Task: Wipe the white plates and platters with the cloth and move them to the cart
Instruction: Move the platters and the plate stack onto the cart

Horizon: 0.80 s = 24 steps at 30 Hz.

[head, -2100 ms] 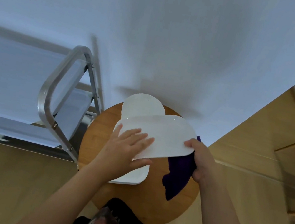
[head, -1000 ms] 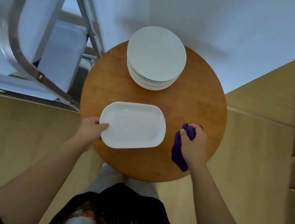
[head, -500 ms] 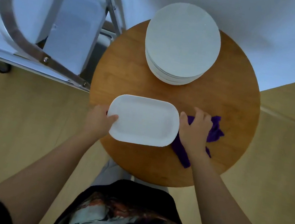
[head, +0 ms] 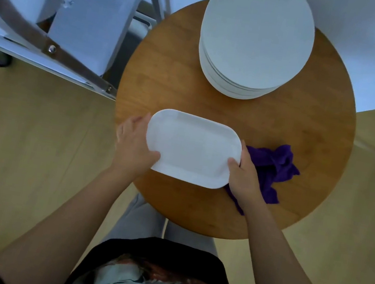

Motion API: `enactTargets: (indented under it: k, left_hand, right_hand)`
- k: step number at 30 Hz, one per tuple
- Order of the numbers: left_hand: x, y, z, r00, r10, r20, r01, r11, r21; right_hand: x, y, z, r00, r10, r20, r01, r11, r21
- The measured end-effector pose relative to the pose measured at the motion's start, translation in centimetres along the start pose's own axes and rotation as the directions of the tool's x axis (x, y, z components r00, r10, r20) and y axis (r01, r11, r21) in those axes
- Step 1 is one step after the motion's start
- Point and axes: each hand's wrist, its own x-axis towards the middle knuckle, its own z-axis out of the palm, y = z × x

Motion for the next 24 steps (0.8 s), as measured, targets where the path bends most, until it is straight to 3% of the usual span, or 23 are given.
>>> enactTargets:
  k: [3,6,8,10,13,17,24]
  left_hand:
    - [0.6,-0.4,0.4,0.985,-0.024,0.173,0.076,0.951,-0.301]
    - [0.9,-0.2,0.5,0.932,-0.223,0.285,0.359,0.661,-0.659]
    - [1.2,0.2,0.5,0.881,-0.296,0.370,0.473,0.561,-0.679]
    - [1.7,0.7,0.3,0.863,-0.254,0.437,0.503,0.529,-0.684]
    - [3.0,1.2,-0.2,0.812,-0.255,0.525,0.583,0.400,-0.707]
    - [3.8,1.7,0.1,0.799,-0.300,0.521,0.601,0.405,-0.689]
    - [2.6,0.9,0.4,0.838,-0.218,0.500,0.544,0.411,-0.732]
  right_hand:
    - [0.3,0.3,-0.7,0.998,-0.012,0.055,0.011,1.000,0.023]
    - [1.4,-0.1,-1.3,0.995,0.095,0.032,-0.097,0.991,0.093]
    - [2.5,-1.3,-1.3,0.973,0.232,0.001,-0.230,0.961,0.154]
    - [3.7,-1.9,-0.9,0.936,0.353,0.012,-0.344,0.903,0.257]
    - [4.1,-2.9,-0.1,0.902,0.431,0.001,-0.404,0.845,0.351]
    - [4.2,-3.2,0.7,0.862,0.507,-0.019,-0.455,0.789,0.414]
    - [3.5,-3.0,0.6,0.923,0.383,-0.020,-0.361,0.885,0.292]
